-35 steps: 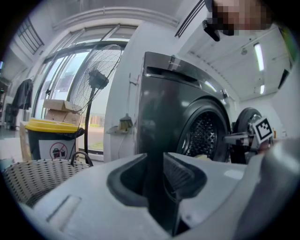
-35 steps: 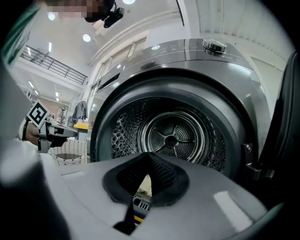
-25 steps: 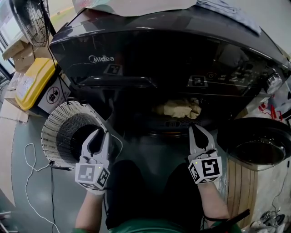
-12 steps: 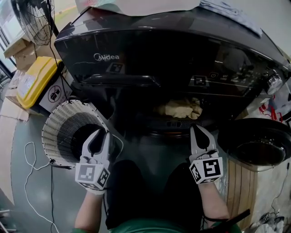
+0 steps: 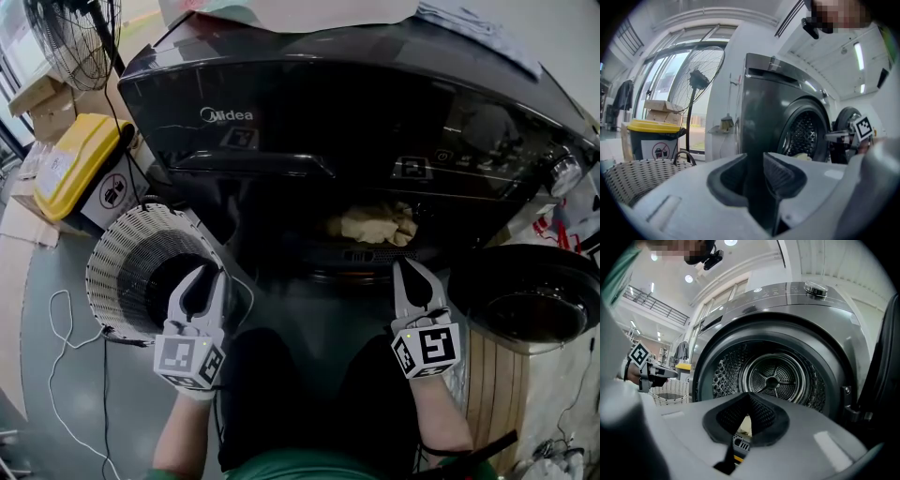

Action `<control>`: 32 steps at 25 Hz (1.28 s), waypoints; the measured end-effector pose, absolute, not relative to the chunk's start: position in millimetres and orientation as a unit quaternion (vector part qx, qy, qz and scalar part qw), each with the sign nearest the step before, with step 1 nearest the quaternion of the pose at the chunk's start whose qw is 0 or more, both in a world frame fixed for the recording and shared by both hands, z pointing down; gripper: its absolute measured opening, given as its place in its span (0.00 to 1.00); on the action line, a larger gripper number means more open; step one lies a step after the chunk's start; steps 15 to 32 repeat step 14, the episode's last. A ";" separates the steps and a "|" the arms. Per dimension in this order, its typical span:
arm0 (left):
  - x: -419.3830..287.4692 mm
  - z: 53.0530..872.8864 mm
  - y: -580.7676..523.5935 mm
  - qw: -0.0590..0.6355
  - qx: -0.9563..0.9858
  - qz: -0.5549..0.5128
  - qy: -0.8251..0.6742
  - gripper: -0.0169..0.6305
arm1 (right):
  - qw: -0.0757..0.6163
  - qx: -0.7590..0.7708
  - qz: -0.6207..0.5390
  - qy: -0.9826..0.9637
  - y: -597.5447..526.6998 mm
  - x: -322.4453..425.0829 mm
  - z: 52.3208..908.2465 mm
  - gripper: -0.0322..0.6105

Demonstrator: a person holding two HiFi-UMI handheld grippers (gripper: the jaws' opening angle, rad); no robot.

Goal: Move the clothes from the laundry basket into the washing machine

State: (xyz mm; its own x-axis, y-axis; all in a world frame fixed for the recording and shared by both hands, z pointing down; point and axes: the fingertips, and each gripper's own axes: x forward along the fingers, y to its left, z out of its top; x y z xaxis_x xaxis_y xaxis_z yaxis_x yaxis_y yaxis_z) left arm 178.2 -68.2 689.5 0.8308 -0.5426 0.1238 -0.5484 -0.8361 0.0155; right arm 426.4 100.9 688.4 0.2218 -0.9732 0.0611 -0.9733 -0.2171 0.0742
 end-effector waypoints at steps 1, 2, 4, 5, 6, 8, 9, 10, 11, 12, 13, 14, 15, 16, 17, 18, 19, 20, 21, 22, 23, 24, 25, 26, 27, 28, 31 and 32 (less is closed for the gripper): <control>178.7 689.4 -68.3 0.025 0.956 0.057 -0.285 0.19 | 0.048 0.780 0.001 -0.624 100.9 426.8 688.4 0.05; 179.3 689.4 -68.3 0.025 0.957 0.057 -0.285 0.19 | 0.049 0.780 0.001 -0.624 100.9 427.0 688.4 0.05; 180.3 689.0 -68.5 0.025 0.957 0.057 -0.284 0.19 | 0.049 0.780 0.000 -0.624 100.9 427.3 688.1 0.05; 180.6 688.7 -68.6 0.024 0.957 0.057 -0.283 0.19 | 0.048 0.780 -0.001 -0.624 101.0 427.4 688.0 0.05; 180.9 688.5 -68.6 0.024 0.957 0.057 -0.283 0.19 | 0.048 0.780 -0.001 -0.624 101.0 427.5 687.9 0.05; 181.2 688.3 -68.6 0.024 0.957 0.057 -0.283 0.19 | 0.048 0.780 0.000 -0.624 100.9 427.5 688.1 0.05; 181.2 688.3 -68.6 0.023 0.957 0.057 -0.283 0.19 | 0.048 0.780 0.000 -0.624 100.9 427.4 688.2 0.05; 181.2 688.4 -68.7 0.023 0.957 0.057 -0.283 0.19 | 0.048 0.780 0.001 -0.624 100.8 427.3 688.3 0.05; 181.0 688.5 -68.7 0.023 0.957 0.057 -0.283 0.19 | 0.048 0.780 0.000 -0.624 100.7 427.1 688.2 0.05; 180.9 688.5 -68.7 0.023 0.957 0.057 -0.283 0.19 | 0.048 0.780 0.000 -0.624 100.7 426.9 688.1 0.05; 180.8 688.5 -68.6 0.023 0.957 0.057 -0.282 0.19 | 0.048 0.779 0.000 -0.625 100.7 426.7 688.1 0.05; 180.7 688.5 -68.5 0.024 0.957 0.057 -0.282 0.19 | 0.048 0.779 0.000 -0.625 100.6 426.5 688.0 0.05; 180.7 688.5 -68.5 0.024 0.957 0.057 -0.282 0.19 | 0.048 0.779 0.000 -0.625 100.6 426.5 688.0 0.05; 180.7 688.5 -68.5 0.024 0.957 0.057 -0.282 0.19 | 0.048 0.779 0.000 -0.625 100.6 426.5 688.0 0.05; 180.7 688.5 -68.5 0.024 0.957 0.057 -0.282 0.19 | 0.048 0.779 0.000 -0.625 100.6 426.5 688.0 0.05; 180.7 688.5 -68.5 0.024 0.957 0.057 -0.282 0.19 | 0.048 0.779 0.000 -0.625 100.6 426.5 688.0 0.05; 180.7 688.5 -68.5 0.024 0.957 0.057 -0.282 0.19 | 0.048 0.779 0.000 -0.625 100.6 426.5 688.0 0.05; 180.7 688.5 -68.5 0.024 0.957 0.057 -0.282 0.19 | 0.048 0.779 0.000 -0.625 100.6 426.5 688.0 0.05; 180.7 688.5 -68.5 0.024 0.957 0.057 -0.282 0.19 | 0.048 0.779 0.000 -0.625 100.6 426.5 688.0 0.05; 180.7 688.5 -68.5 0.024 0.957 0.057 -0.282 0.19 | 0.048 0.779 0.000 -0.625 100.6 426.5 688.0 0.05; 180.7 688.5 -68.5 0.024 0.957 0.057 -0.282 0.19 | 0.048 0.779 0.000 -0.625 100.6 426.5 688.0 0.05; 180.7 688.5 -68.5 0.024 0.957 0.057 -0.282 0.19 | 0.048 0.779 0.000 -0.625 100.6 426.5 688.0 0.05; 180.7 688.5 -68.5 0.024 0.957 0.057 -0.282 0.19 | 0.048 0.779 0.000 -0.625 100.6 426.5 688.0 0.05; 180.7 688.5 -68.5 0.024 0.957 0.057 -0.282 0.19 | 0.048 0.779 0.000 -0.625 100.6 426.5 688.0 0.05; 180.7 688.5 -68.5 0.024 0.957 0.057 -0.282 0.19 | 0.048 0.779 0.000 -0.625 100.6 426.5 688.0 0.05; 180.7 688.5 -68.5 0.024 0.957 0.057 -0.282 0.19 | 0.048 0.779 0.000 -0.625 100.6 426.5 688.0 0.05; 180.7 688.5 -68.5 0.024 0.957 0.057 -0.282 0.19 | 0.048 0.779 0.000 -0.625 100.6 426.5 688.0 0.05; 180.7 688.5 -68.5 0.024 0.957 0.057 -0.282 0.19 | 0.048 0.779 0.000 -0.625 100.6 426.5 688.0 0.05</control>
